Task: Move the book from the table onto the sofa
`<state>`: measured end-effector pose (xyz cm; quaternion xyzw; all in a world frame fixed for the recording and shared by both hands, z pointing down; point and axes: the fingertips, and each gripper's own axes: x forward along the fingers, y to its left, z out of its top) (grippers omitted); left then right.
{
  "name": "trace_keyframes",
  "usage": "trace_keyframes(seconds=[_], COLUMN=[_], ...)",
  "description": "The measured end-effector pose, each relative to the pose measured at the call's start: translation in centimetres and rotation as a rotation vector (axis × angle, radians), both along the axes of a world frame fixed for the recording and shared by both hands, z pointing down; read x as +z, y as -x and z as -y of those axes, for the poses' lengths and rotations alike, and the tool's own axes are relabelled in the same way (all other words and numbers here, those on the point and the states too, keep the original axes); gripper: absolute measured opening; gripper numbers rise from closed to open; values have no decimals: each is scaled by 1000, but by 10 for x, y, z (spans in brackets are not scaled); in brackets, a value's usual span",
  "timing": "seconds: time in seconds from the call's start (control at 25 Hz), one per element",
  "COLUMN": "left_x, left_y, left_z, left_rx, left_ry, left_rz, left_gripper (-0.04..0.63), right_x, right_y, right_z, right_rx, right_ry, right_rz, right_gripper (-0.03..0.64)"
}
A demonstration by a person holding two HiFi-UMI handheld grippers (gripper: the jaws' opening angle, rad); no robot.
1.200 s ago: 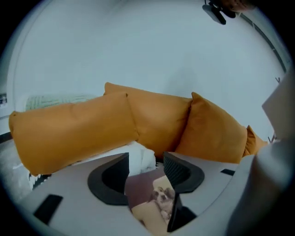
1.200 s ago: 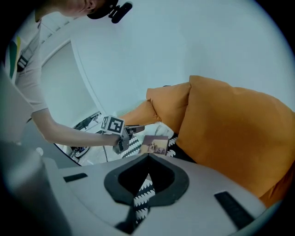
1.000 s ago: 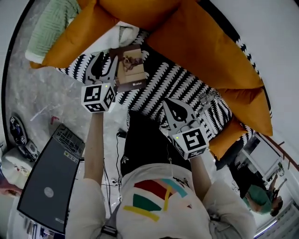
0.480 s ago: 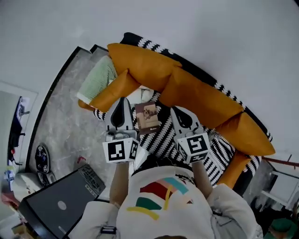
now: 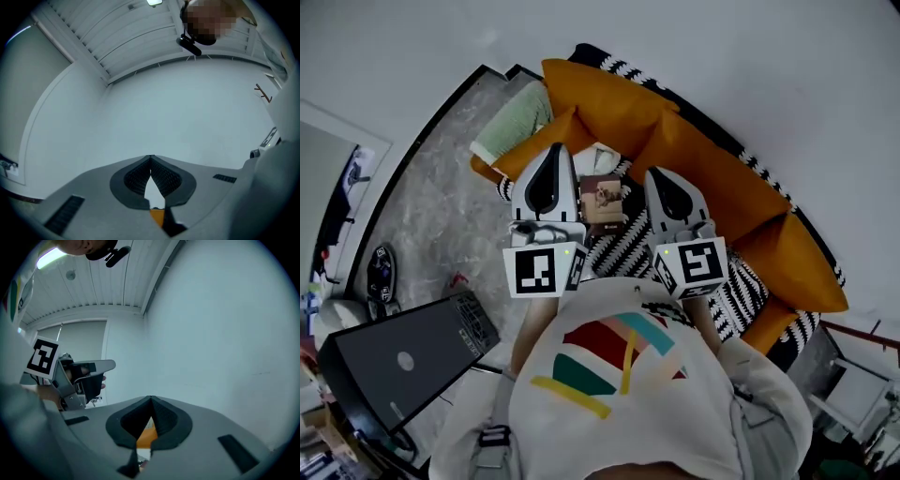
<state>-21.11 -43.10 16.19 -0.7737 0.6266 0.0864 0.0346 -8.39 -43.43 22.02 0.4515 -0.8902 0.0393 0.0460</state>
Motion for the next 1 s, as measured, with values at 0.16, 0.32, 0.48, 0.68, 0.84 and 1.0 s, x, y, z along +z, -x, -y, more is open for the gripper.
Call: trace_keyframes(seconds=[0.16, 0.32, 0.48, 0.68, 0.84, 1.0], left_x=[-6, -10, -9, -8, -8, -7], left_y=[0, 3, 6, 11, 17, 24], left_z=[-10, -17, -18, -24, -24, -25], left_rx=[-10, -23, -28, -35, -46, -55], left_ry=[-10, -16, -15, -15, -19, -22], left_rz=[33, 60, 67, 61, 50, 41], left_gripper=[8, 8, 8, 8, 8, 8], right_x=[-4, -4, -2, 2, 6, 6], right_y=[11, 20, 23, 22, 24, 30], right_z=[-5, -11, -13, -18, -21, -26], right_rx=[-29, -55, -65, -68, -79, -97], right_ry=[-28, -33, -31, -13, -6, -12], right_rz=[-11, -12, -16, -34, -45, -56], right_gripper=[8, 7, 7, 6, 7, 7])
